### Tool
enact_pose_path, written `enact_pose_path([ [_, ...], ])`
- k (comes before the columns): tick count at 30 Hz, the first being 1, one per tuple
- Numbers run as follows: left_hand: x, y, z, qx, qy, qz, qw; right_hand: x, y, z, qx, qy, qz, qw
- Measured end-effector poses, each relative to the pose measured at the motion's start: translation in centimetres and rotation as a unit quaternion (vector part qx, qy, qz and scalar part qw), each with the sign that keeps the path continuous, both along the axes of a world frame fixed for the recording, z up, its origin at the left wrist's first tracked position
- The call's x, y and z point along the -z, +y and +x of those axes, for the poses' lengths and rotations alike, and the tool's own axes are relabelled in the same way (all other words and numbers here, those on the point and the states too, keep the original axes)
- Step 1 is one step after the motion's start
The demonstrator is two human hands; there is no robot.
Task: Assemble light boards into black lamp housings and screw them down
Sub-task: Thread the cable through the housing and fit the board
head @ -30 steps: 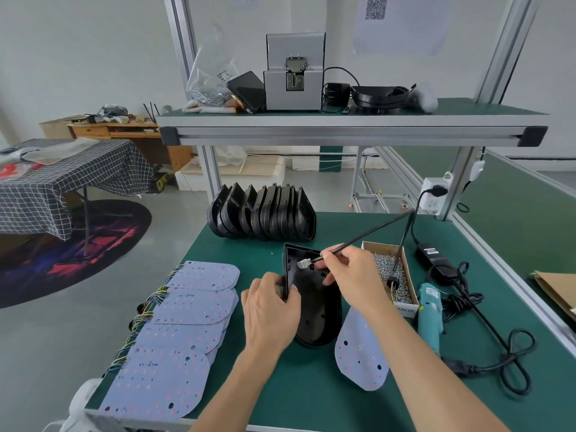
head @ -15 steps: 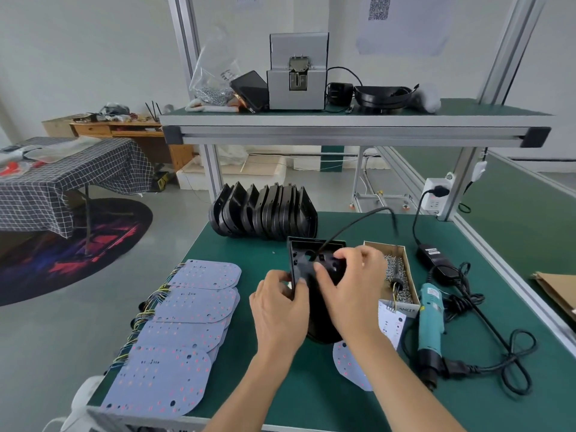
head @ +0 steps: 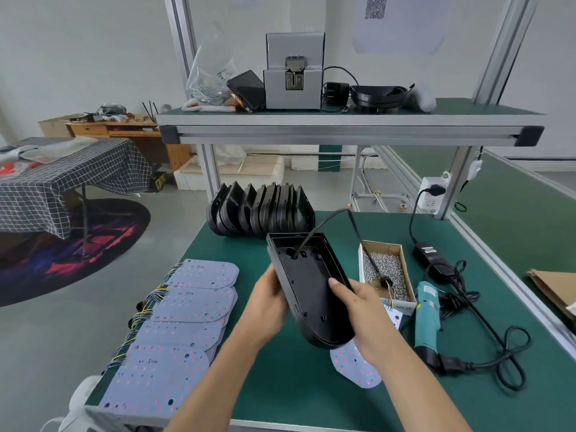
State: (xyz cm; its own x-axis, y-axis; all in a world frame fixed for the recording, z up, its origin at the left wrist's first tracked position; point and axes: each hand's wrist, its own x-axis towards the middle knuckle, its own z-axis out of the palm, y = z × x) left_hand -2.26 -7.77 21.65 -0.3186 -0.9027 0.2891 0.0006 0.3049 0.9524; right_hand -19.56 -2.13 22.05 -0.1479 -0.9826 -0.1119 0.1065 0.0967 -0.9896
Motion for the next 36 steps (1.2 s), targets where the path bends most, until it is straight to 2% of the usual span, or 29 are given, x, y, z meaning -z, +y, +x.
enact_pose_path([
  [3,1.3,0.2,-0.3,-0.076,-0.028,0.015,0.997,-2.2,-0.3,0.3,0.030,-0.033,-0.010,0.999],
  [7,3.7,1.5,0.4,-0.161,-0.117,0.106,0.974,-6.5,-2.2,-1.8,0.099,-0.231,-0.001,0.968],
  [8,4.2,2.2,0.7,-0.174,-0.147,0.133,0.965,-7.7,-2.8,-2.7,0.116,-0.256,-0.013,0.959],
  [10,4.9,3.6,1.6,-0.195,-0.209,0.167,0.944,-9.7,-3.9,-4.2,0.122,-0.264,-0.037,0.956],
  [13,5.0,5.0,2.7,-0.205,-0.321,0.142,0.914,-11.6,-5.6,-6.1,0.112,-0.225,-0.025,0.968],
  [16,3.5,5.9,2.6,-0.192,-0.487,0.065,0.849,-12.2,-6.7,-6.8,0.087,-0.189,0.021,0.978],
  [18,2.4,6.0,2.2,-0.185,-0.551,0.051,0.812,-12.3,-7.1,-6.5,0.081,-0.179,0.039,0.980],
  [19,1.9,5.8,2.1,-0.185,-0.562,0.060,0.804,-12.2,-7.1,-6.2,0.079,-0.165,0.040,0.982],
  [20,1.1,5.4,2.1,-0.192,-0.544,0.063,0.814,-12.1,-7.1,-5.9,0.083,-0.146,0.037,0.985],
  [21,0.0,5.0,1.9,-0.206,-0.494,0.056,0.843,-12.0,-7.0,-5.7,0.092,-0.119,0.030,0.988],
  [23,-2.3,3.9,1.5,-0.228,-0.330,-0.005,0.916,-11.7,-6.6,-5.2,0.105,-0.033,0.019,0.994],
  [24,-3.4,3.1,1.2,-0.234,-0.253,-0.056,0.937,-11.6,-6.3,-4.9,0.101,0.016,0.016,0.995],
  [26,-5.9,1.3,0.2,-0.211,-0.150,-0.125,0.958,-11.4,-5.6,-4.4,0.084,0.081,0.007,0.993],
  [28,-8.1,-0.7,-1.1,-0.126,-0.029,-0.085,0.988,-11.4,-5.0,-3.8,0.078,0.108,-0.012,0.991],
  [30,-9.4,-1.7,-2.4,-0.072,0.084,-0.024,0.994,-11.5,-4.7,-3.4,0.088,0.119,-0.032,0.989],
  [33,-9.3,-2.0,-3.6,-0.075,0.154,0.002,0.985,-11.2,-4.4,-3.2,0.092,0.110,-0.050,0.988],
  [36,-8.3,-1.5,-3.9,-0.037,0.283,0.078,0.955,-10.2,-4.1,-2.7,0.077,0.111,-0.067,0.989],
])
